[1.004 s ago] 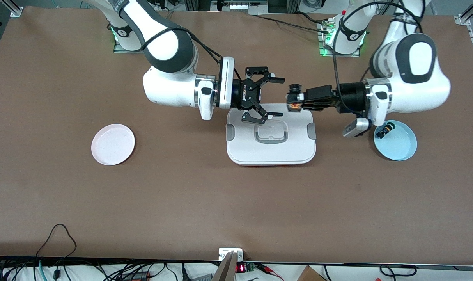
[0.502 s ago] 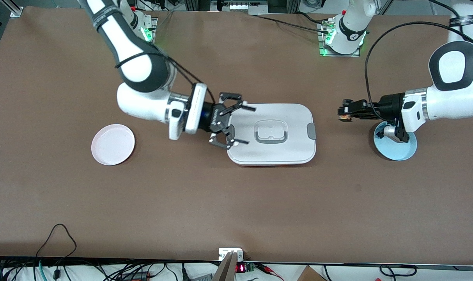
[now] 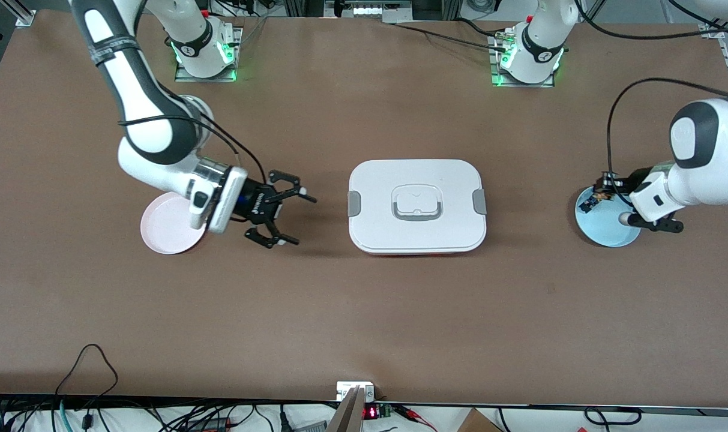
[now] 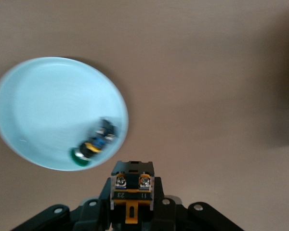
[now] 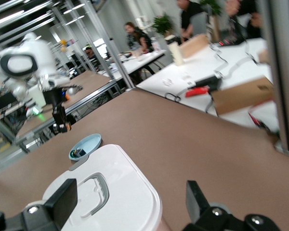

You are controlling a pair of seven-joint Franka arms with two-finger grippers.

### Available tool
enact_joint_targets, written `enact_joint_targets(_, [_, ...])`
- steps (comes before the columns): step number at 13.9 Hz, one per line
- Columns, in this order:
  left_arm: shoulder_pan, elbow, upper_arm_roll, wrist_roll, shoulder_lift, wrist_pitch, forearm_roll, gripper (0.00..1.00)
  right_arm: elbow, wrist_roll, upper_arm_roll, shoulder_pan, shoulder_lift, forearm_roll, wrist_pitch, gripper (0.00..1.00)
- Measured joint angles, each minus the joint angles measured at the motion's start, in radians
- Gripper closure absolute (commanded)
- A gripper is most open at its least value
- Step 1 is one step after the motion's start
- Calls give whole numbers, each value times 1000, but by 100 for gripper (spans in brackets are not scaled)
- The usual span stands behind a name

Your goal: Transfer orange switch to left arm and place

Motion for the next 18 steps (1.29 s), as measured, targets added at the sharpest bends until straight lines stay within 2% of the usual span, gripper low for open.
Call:
enact_joint_targets(3, [9, 27, 23, 46, 98, 114, 113, 100, -20, 419, 0, -54, -42, -223, -3, 0])
enact_joint_targets(6, [38, 49, 35, 121, 183, 229, 152, 97, -21, 833, 0, -68, -75, -487, -28, 0])
enact_joint_targets(9, [60, 58, 41, 172, 240, 287, 154, 94, -20, 1178, -1, -127, -106, -808, -201, 0])
enact_joint_targets(13, [59, 61, 40, 176, 264, 289, 154, 85, 14, 1507, -16, -180, -148, -1139, -466, 0])
enact_joint_targets(15, [59, 61, 40, 176, 268, 289, 155, 74, 63, 1612, -23, -180, -160, -1315, -610, 0])
enact_joint_targets(17, [59, 61, 40, 177, 277, 289, 155, 56, 132, 1638, -30, -180, -168, -1518, -747, 0])
enact_joint_targets(18, [59, 61, 40, 177, 282, 289, 155, 50, 171, 1638, -35, -180, -174, -1593, -802, 0])
